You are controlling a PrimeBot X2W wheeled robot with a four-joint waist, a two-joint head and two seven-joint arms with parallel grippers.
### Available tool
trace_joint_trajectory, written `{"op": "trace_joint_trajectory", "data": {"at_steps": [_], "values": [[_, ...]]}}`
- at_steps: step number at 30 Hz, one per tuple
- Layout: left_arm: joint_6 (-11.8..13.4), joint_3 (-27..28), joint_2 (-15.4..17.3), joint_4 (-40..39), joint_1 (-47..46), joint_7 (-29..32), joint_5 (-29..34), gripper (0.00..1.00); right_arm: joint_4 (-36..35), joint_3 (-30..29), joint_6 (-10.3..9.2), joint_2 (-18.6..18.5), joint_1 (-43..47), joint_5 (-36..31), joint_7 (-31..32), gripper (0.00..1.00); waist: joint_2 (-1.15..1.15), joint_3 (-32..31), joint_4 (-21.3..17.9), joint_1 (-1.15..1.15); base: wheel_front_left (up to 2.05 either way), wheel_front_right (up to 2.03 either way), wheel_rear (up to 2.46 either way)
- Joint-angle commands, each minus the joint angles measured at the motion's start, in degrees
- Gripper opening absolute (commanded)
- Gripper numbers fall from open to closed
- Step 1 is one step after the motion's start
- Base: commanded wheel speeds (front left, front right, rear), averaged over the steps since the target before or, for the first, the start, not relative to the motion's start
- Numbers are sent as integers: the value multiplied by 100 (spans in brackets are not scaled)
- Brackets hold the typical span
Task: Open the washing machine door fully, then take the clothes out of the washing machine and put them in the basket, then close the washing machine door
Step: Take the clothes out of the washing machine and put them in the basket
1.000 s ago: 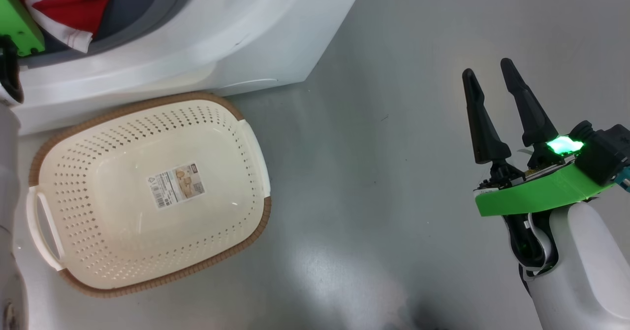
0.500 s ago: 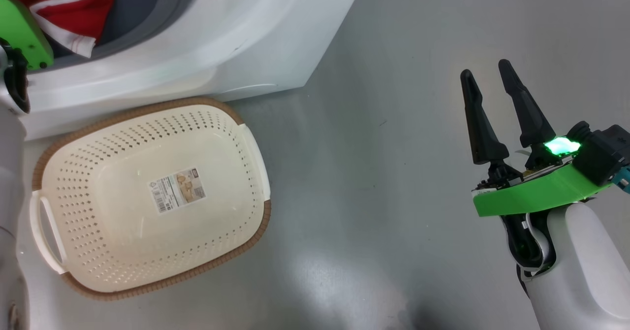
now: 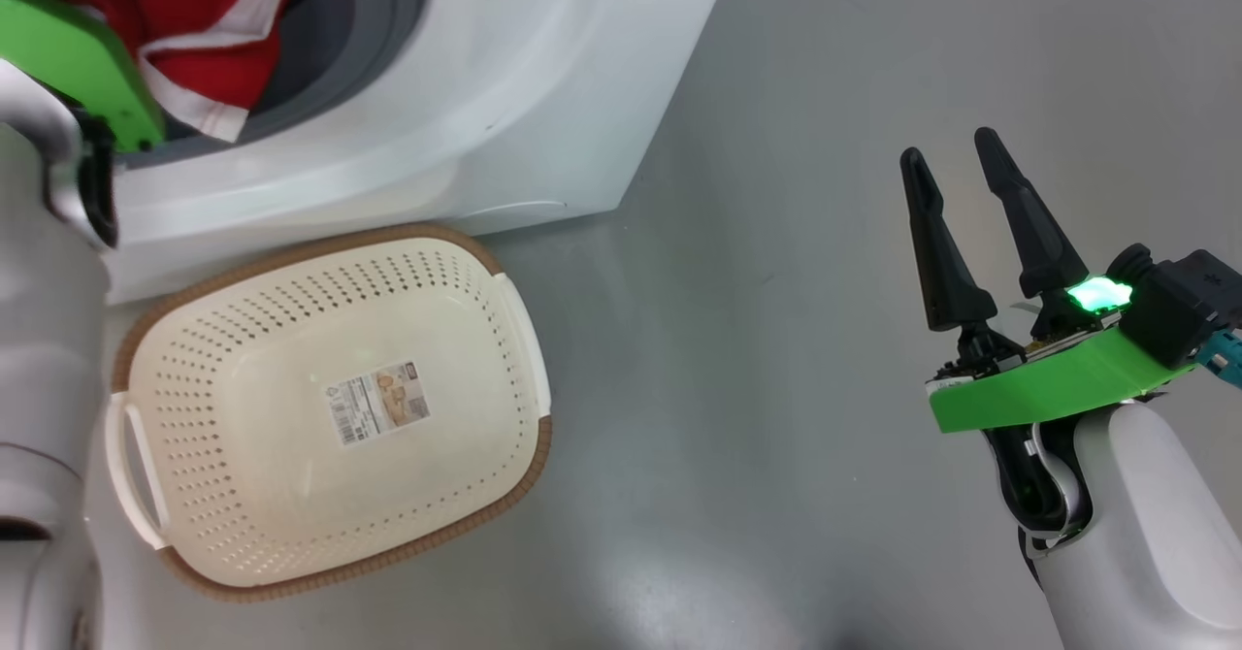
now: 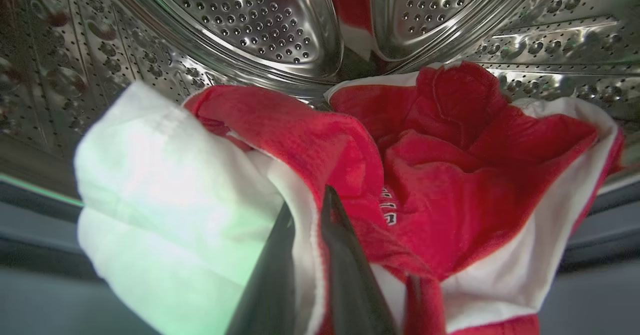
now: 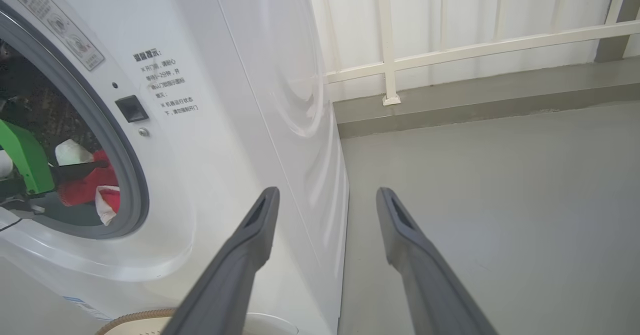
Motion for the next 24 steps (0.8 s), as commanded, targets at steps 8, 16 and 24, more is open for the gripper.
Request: {"op": "trace_joint_trajectory", "data": {"at_steps": [8,16,24], "values": [[-88,-92,69,-78,316,-459,14,0,-33,178,9,-71,163,-59,-27,100,0,-395,230,0,0,0,0],[-248,-202,-7,-90,659,-808,1,0,72,236,9,-97,273,-11,-27,100,0,-798,382,0,0,0,0],[-305,-240,-156,-444,1153,-1000,-49,0,133,243,9,-164,364,23,-27,100,0,-1117,570,0,0,0,0]]}}
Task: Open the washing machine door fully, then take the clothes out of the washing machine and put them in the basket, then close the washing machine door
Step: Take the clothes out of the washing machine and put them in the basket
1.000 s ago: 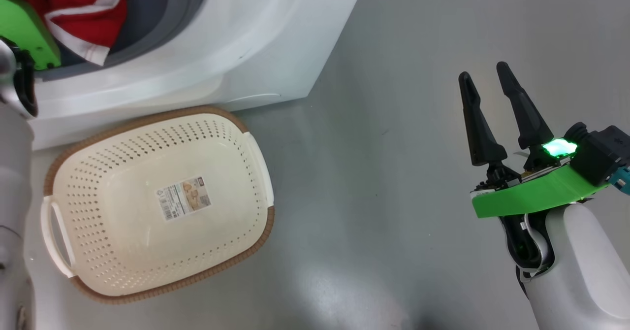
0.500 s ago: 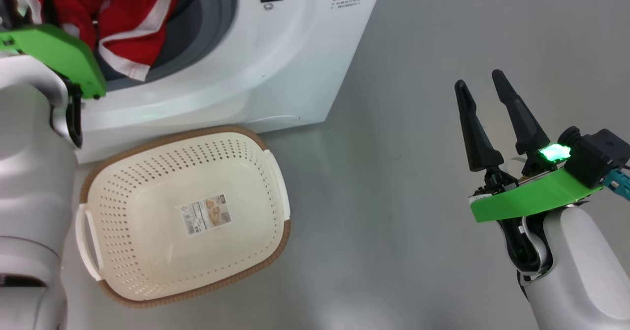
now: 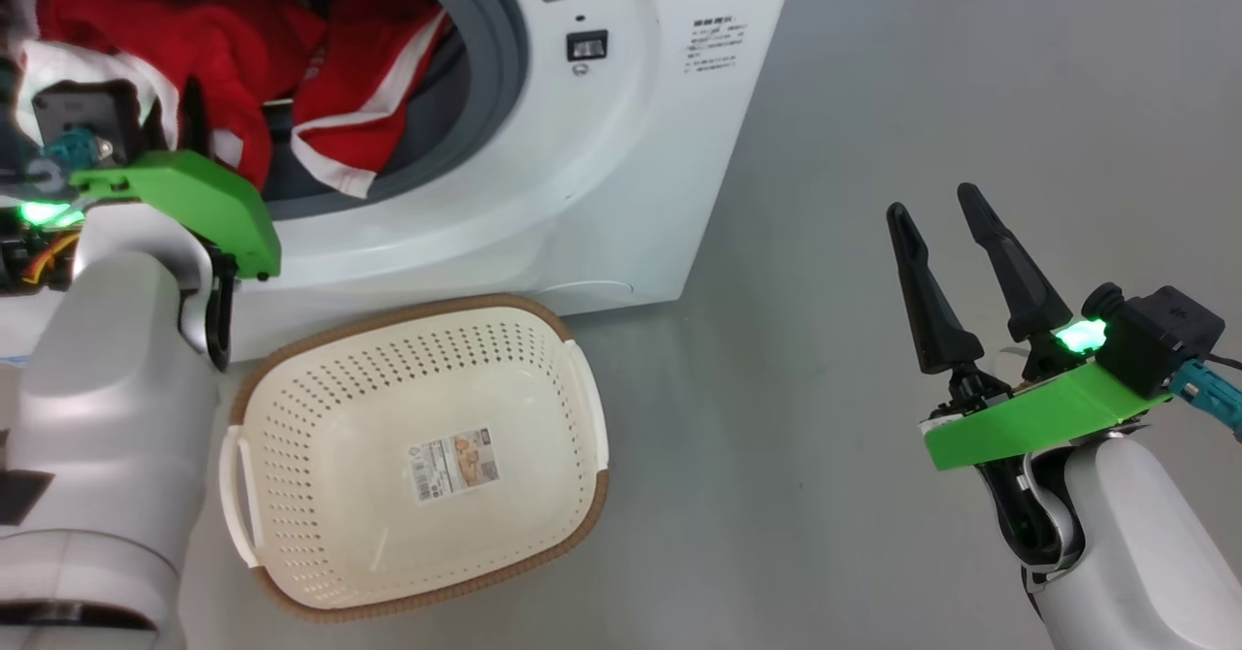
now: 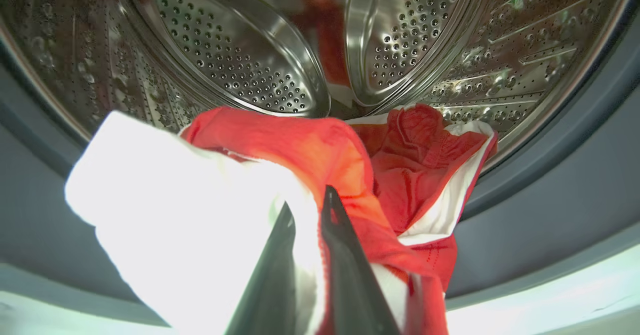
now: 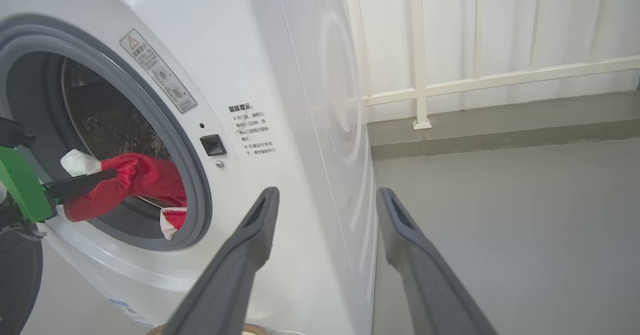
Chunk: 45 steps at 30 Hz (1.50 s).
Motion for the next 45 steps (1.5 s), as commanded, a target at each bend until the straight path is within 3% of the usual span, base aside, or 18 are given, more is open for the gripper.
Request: {"op": "trace_joint_trajectory", "data": {"at_steps": [1,6,19,32,37,45], "values": [[-1,51,225,-213,38,-84,-7,0,-109,95,9,-49,101,8,-27,100,0,-131,111,0,0,0,0],[-17,17,275,-798,379,-99,41,0,-64,109,9,-62,147,20,-27,100,0,-316,175,0,0,0,0],[229,41,515,-3841,2377,-89,157,0,-57,64,9,-70,530,35,-27,100,0,-844,398,0,0,0,0],[695,-78,871,-7122,3940,915,201,0,36,137,9,-129,608,71,-27,100,0,-1043,619,0,0,0,0],[762,-209,827,-7470,4443,1150,88,0,44,185,9,-158,631,101,-27,100,0,-1085,639,0,0,0,0],[672,-491,559,-6941,4901,1026,-155,0,5,229,9,-225,634,165,-27,100,0,-1037,592,0,0,0,0]]}}
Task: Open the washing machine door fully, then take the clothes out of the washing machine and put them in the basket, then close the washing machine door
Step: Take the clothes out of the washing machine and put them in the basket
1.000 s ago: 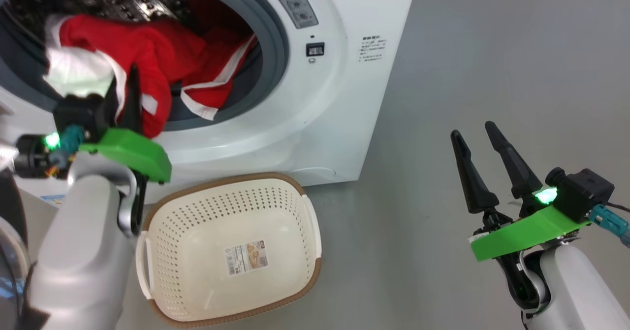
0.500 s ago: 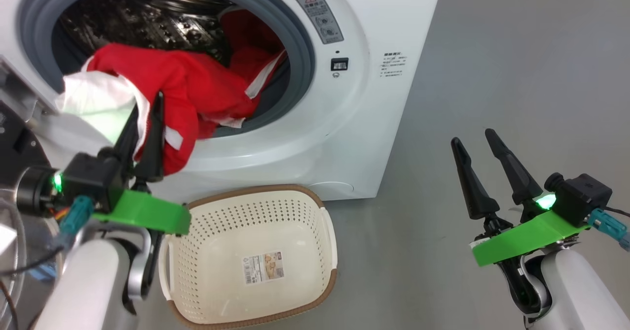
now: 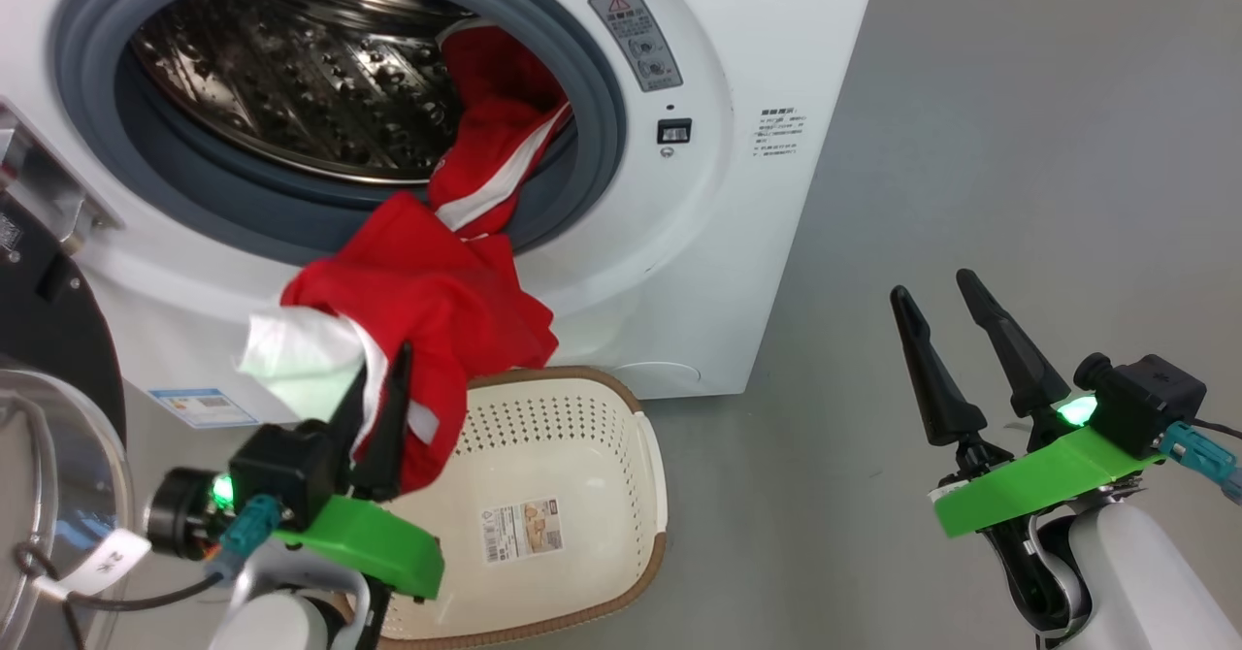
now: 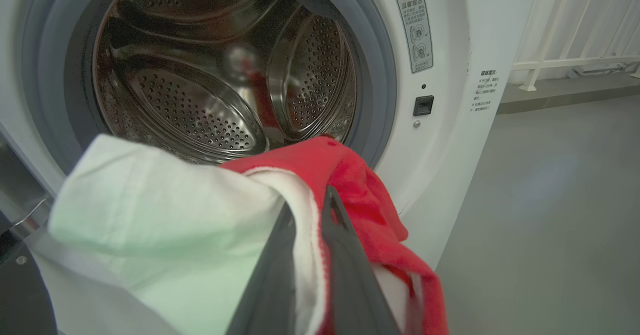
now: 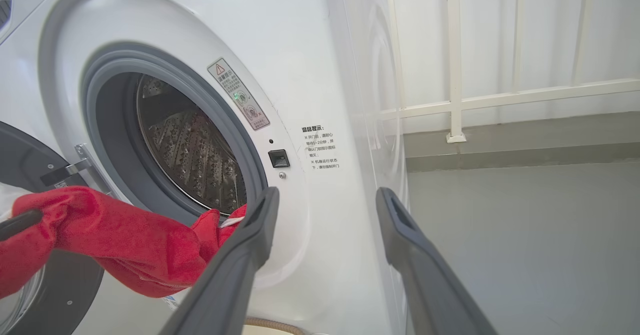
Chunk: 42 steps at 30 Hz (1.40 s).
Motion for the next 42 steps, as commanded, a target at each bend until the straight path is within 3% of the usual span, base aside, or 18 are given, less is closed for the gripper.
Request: {"op": "trace_joint_trajectory", "data": {"at_steps": [1,11,20,25,32,42], "values": [[-56,162,67,34,-58,-110,-84,0,-163,157,9,-62,40,24,-27,100,0,30,-22,0,0,0,0],[-307,-27,-102,1291,51,-633,-210,0,-726,145,9,-300,504,111,-27,100,0,154,-161,0,0,0,0],[-929,88,-320,3900,-1085,-1092,-451,0,-717,195,9,-421,383,180,-27,100,0,346,-363,0,0,0,0],[-1102,108,-435,4826,-1486,-1185,-431,0,-357,266,9,-285,-6,82,-27,100,0,484,-472,0,0,0,0],[-1229,248,-507,5345,-1786,-1202,-373,0,-5,295,9,-70,-417,-54,-27,100,0,662,-643,0,0,0,0],[-1353,403,-568,5857,-1956,-1203,-312,0,-98,209,9,23,-468,-122,-27,100,0,862,-814,0,0,0,0]]}}
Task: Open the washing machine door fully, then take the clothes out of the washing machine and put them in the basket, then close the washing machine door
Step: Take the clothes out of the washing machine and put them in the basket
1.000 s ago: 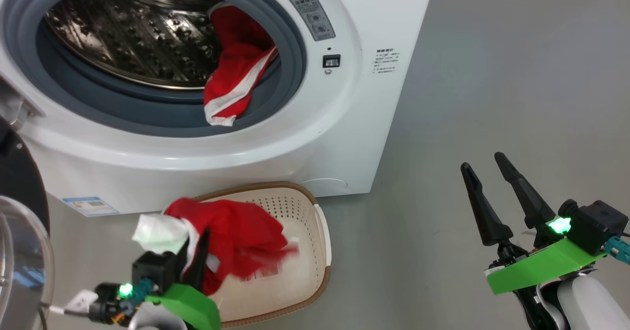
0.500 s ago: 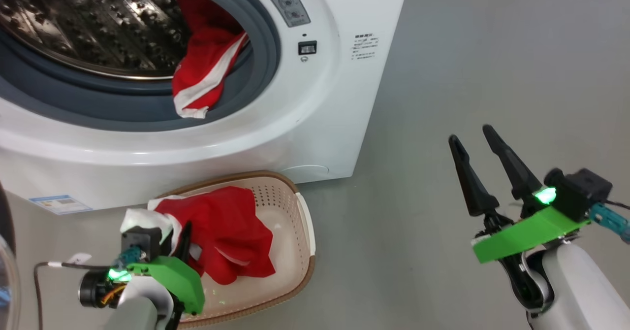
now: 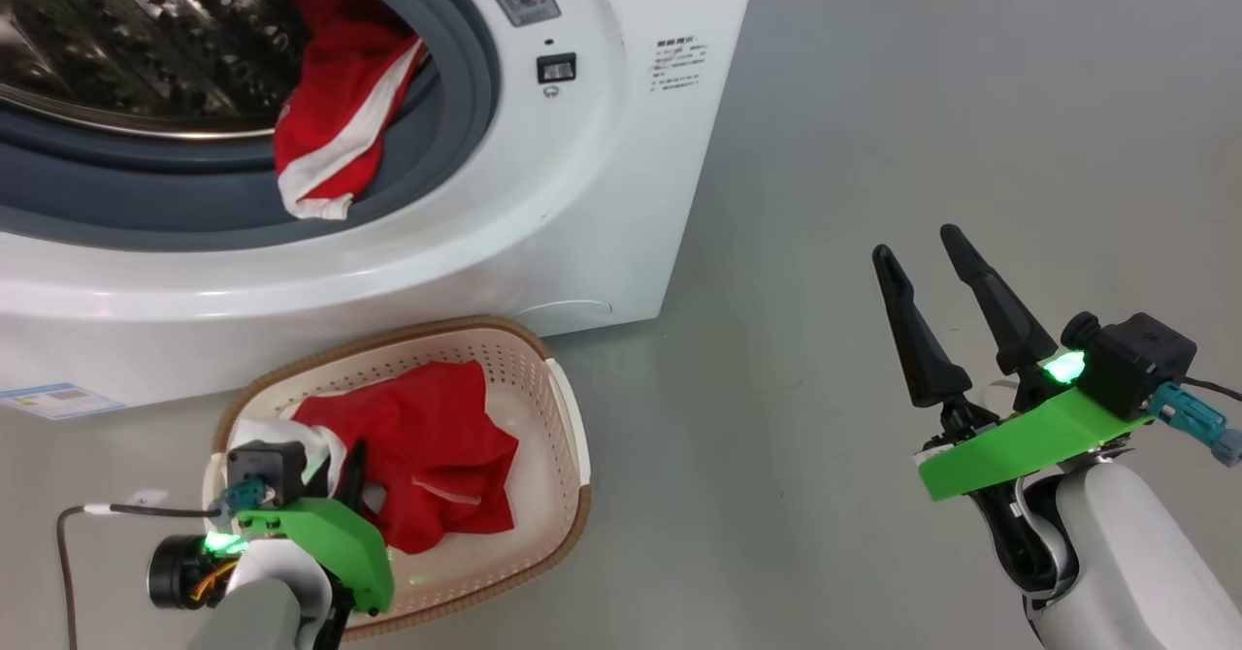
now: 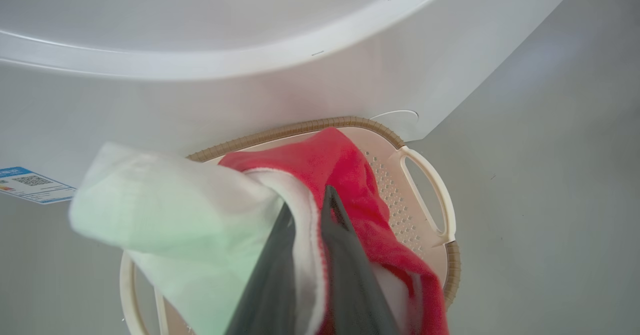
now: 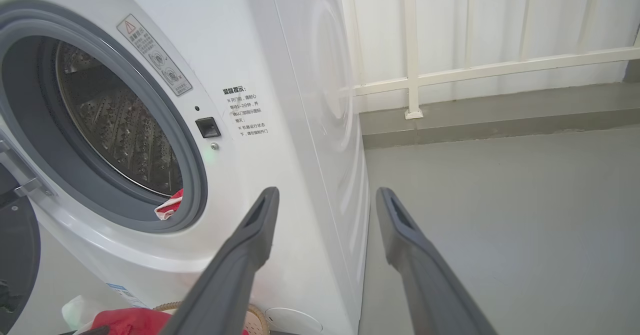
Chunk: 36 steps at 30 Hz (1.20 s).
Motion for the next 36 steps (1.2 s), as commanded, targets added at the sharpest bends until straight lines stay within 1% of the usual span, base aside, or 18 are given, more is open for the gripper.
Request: {"op": "trace_joint_trajectory", "data": {"at_steps": [1,10,24,25,26,27,28,36], "values": [[-48,184,149,52,-209,-71,47,0,-198,67,9,-15,-40,-58,-27,100,0,65,-56,0,0,0,0],[-96,216,53,529,-397,-72,59,0,-368,39,9,-71,-4,-29,-27,100,0,239,-125,0,0,0,0],[-117,229,7,768,-660,-72,167,0,-455,64,9,-118,-110,12,-27,100,0,571,-261,0,0,0,0],[-121,228,0,798,-669,-72,164,16,-449,65,9,-116,-117,13,-27,100,0,575,-268,0,0,0,0],[-124,226,-4,821,-680,-72,161,43,-440,66,9,-114,-124,13,-27,100,0,575,-274,0,0,0,0],[-127,226,-6,837,-688,-72,160,91,-432,67,9,-111,-130,12,-27,100,0,572,-280,0,0,0,0],[-129,227,-8,854,-692,-72,157,100,-423,65,9,-107,-136,11,-27,100,0,565,-284,0,0,0,0],[-151,190,-48,850,-677,-72,98,100,-362,42,9,-43,-128,-4,-27,100,0,430,-241,0,0,0,0]]}}
